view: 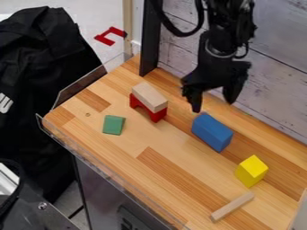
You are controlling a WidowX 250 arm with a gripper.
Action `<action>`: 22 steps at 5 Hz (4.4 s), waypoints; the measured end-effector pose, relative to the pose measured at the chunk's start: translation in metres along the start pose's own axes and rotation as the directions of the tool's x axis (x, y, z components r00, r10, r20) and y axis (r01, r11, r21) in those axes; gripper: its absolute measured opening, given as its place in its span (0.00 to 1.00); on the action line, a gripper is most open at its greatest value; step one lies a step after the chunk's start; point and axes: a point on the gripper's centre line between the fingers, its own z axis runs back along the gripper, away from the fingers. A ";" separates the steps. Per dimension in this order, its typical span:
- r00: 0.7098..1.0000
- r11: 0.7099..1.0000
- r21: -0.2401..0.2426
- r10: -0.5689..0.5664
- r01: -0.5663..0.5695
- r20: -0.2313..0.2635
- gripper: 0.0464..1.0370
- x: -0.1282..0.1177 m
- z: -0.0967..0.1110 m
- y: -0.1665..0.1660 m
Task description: Put a blue rectangular block on top of the white block
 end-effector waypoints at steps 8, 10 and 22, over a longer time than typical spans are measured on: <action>0.990 0.988 0.083 0.131 -0.126 -0.055 0.52 -0.014 -0.047 0.010; 0.982 0.991 0.008 0.134 -0.137 0.131 0.52 0.020 0.015 0.015; 0.941 0.940 0.049 0.338 -0.339 0.027 0.59 0.072 0.002 0.082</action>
